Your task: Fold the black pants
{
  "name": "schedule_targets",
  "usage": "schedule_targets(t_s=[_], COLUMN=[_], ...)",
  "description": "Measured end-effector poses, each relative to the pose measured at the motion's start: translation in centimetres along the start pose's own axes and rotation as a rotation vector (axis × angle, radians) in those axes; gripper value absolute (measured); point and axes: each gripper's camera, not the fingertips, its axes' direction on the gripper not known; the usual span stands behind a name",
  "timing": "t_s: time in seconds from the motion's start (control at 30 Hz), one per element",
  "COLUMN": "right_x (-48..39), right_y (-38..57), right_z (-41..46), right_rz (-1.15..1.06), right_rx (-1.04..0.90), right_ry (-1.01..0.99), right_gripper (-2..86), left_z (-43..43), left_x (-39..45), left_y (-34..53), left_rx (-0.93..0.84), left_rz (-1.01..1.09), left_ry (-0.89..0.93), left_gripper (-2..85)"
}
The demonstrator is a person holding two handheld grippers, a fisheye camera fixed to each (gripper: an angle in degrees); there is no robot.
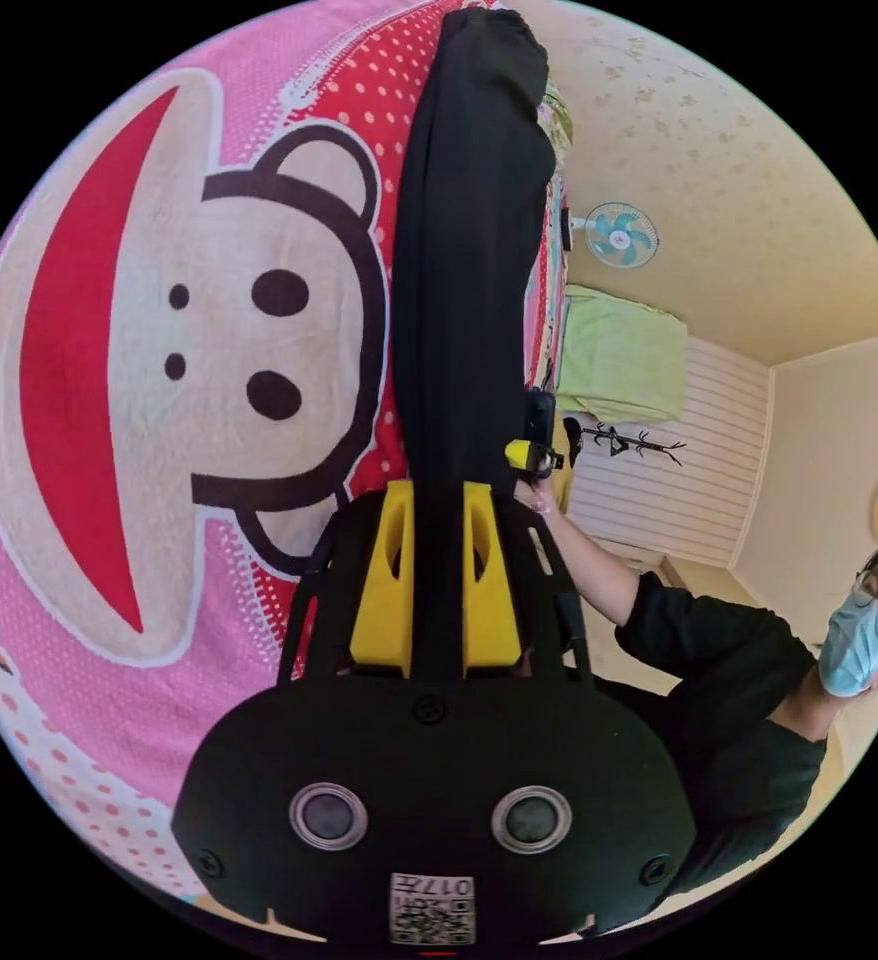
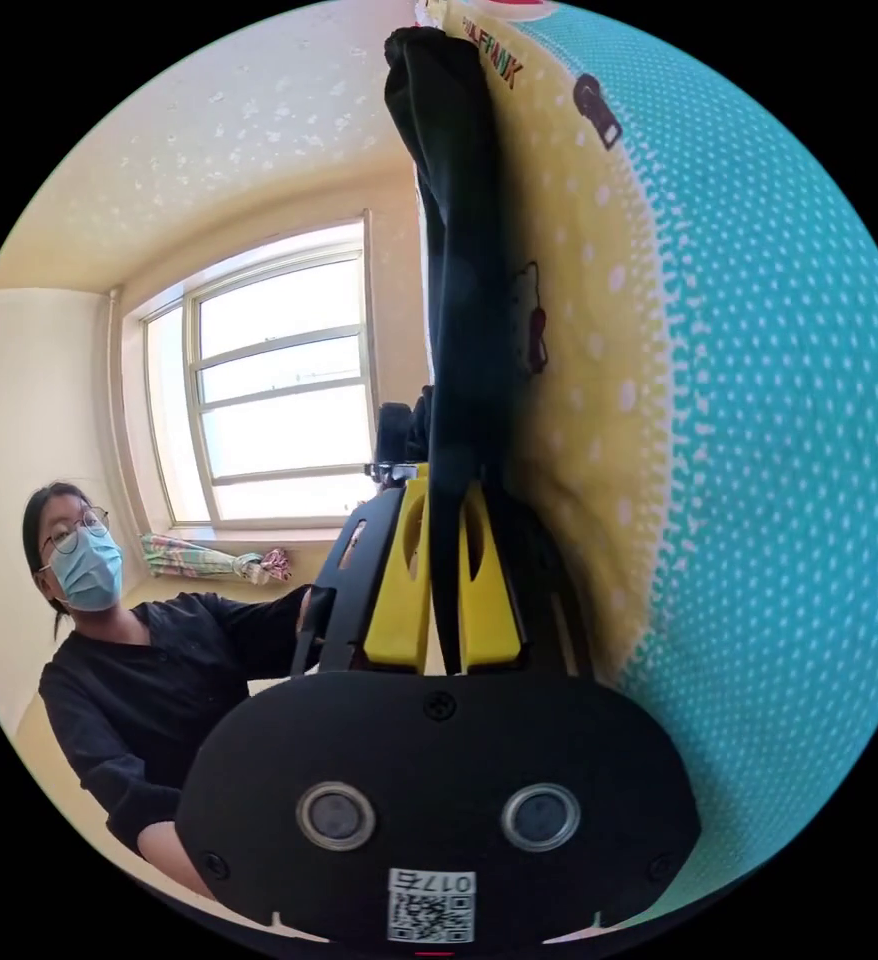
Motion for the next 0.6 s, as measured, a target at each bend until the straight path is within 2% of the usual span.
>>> schedule_targets(t_s=[0.03, 0.13, 0.2, 0.33, 0.6], right_x=[-0.6, -5.5, -11.6, -21.2, -43.7], right_y=[0.3, 1.6, 2.9, 6.1, 15.3], right_z=[-0.4, -1.5, -2.4, -3.9, -8.6], right_rz=[-0.009, -0.091, -0.19, -0.308, -0.596], right_rx=[0.015, 0.018, -0.029, -0.097, -0.196], right_ry=[-0.012, -0.021, -0.002, -0.044, -0.087], right_gripper=[2.6, 1.1, 0.4, -0.1, -0.4], left_z=[0.3, 0.2, 0.0, -0.2, 2.8], left_x=[0.6, 3.4, 6.5, 16.0, 35.3], left_y=[1.4, 5.6, 8.6, 17.3, 33.3], left_rx=[0.047, 0.166, 0.224, 0.354, 0.52], left_rz=[0.021, 0.129, 0.221, 0.427, 0.74], left_ry=[-0.014, 0.113, 0.153, 0.175, 0.062], left_gripper=[5.4, 4.9, 4.9, 4.9, 4.9])
